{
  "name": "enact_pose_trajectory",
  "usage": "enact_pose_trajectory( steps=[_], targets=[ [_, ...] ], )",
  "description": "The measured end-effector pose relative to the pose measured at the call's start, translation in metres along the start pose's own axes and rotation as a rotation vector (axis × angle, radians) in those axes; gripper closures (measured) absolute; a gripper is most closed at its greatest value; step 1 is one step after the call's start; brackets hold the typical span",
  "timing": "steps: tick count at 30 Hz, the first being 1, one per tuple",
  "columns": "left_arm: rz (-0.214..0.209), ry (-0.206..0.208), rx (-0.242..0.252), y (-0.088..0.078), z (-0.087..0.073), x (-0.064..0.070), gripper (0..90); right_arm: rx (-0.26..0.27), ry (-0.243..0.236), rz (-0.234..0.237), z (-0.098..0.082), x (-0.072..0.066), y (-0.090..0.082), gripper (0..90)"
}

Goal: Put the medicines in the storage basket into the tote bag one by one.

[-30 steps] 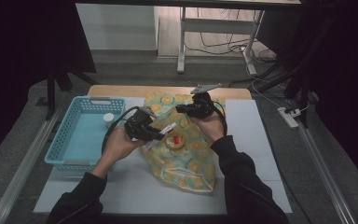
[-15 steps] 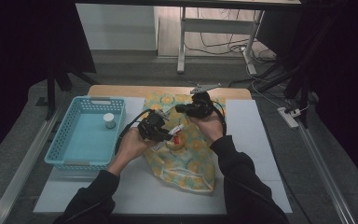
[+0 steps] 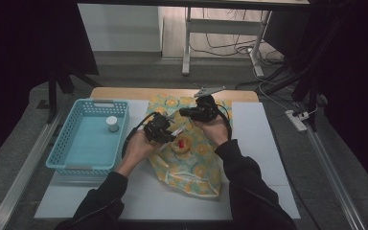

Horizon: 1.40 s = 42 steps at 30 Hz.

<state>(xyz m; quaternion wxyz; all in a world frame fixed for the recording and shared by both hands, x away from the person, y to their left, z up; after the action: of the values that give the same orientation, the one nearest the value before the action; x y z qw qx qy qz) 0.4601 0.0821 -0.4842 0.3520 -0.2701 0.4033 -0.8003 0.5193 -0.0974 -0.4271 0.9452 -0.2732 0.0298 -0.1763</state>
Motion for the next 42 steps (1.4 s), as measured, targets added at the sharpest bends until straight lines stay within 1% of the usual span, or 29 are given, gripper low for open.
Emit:
enact_pose_trajectory(
  steps=[2, 4, 6, 8, 10, 13, 16, 20, 21, 26, 30, 33, 35, 37, 40, 42],
  targets=[
    [0.011, 0.005, -0.003, 0.003, 0.0, -0.002, 75.0, -0.003, -0.002, -0.002, -0.001, 0.0, 0.001, 90.0],
    [0.031, 0.01, -0.009, 0.007, -0.001, -0.004, 74.9, -0.005, 0.003, -0.001, -0.001, 0.0, 0.002, 90.0],
    [0.034, 0.006, -0.011, 0.011, -0.001, -0.005, 74.9, -0.007, 0.004, -0.002, -0.002, 0.0, 0.003, 90.0],
    [0.045, 0.003, -0.015, 0.015, -0.001, -0.006, 74.9, -0.009, 0.004, 0.0, -0.002, 0.0, 0.004, 90.0],
    [0.054, 0.008, -0.022, 0.018, -0.002, -0.007, 74.8, -0.013, 0.003, 0.001, -0.003, 0.0, 0.005, 90.0],
    [0.057, -0.005, -0.017, 0.021, -0.002, -0.01, 74.6, -0.016, 0.004, 0.003, -0.004, -0.001, 0.007, 90.0],
    [0.066, -0.007, -0.02, 0.023, -0.003, -0.012, 74.2, -0.018, 0.002, 0.003, -0.004, -0.001, 0.008, 90.0],
    [0.064, 0.0, -0.008, 0.024, -0.004, -0.013, 72.7, -0.018, 0.003, 0.002, -0.004, 0.0, 0.008, 90.0],
    [0.061, 0.001, 0.002, 0.023, -0.004, -0.013, 71.3, -0.017, 0.002, 0.002, -0.004, 0.0, 0.008, 90.0],
    [0.052, 0.003, 0.019, 0.015, -0.002, -0.012, 68.9, -0.015, 0.008, 0.0, -0.004, 0.0, 0.007, 90.0],
    [0.035, 0.004, 0.038, 0.009, -0.003, -0.01, 65.2, -0.01, 0.008, -0.002, -0.004, 0.0, 0.006, 90.0],
    [0.002, -0.006, 0.041, 0.006, -0.004, -0.01, 61.7, -0.013, 0.01, -0.001, -0.005, 0.0, 0.006, 90.0],
    [-0.013, -0.004, 0.048, 0.003, -0.005, -0.009, 59.2, -0.014, 0.012, 0.0, -0.005, 0.001, 0.007, 90.0],
    [-0.022, -0.016, 0.059, 0.0, -0.005, -0.008, 55.9, -0.016, 0.015, -0.001, -0.005, 0.001, 0.007, 90.0],
    [-0.074, -0.03, 0.084, -0.007, -0.007, -0.007, 50.9, -0.015, 0.015, 0.0, -0.006, 0.001, 0.007, 90.0],
    [-0.087, -0.027, 0.085, -0.011, -0.008, -0.007, 46.5, -0.018, 0.015, -0.001, -0.006, 0.001, 0.007, 90.0]
  ],
)
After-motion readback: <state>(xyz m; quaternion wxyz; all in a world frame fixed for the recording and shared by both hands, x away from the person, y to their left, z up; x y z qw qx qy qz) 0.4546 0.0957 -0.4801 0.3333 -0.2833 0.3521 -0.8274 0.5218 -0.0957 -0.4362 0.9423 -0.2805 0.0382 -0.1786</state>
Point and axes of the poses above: each handheld gripper's, and its own axes: y roughly forward along the jaws, z roughly out of its top, x roughly to its right, the point moved 1 cm from there along y, roughly forward along the jaws, and after that the axes turned 11 degrees about -y, right-handed, at the moved point
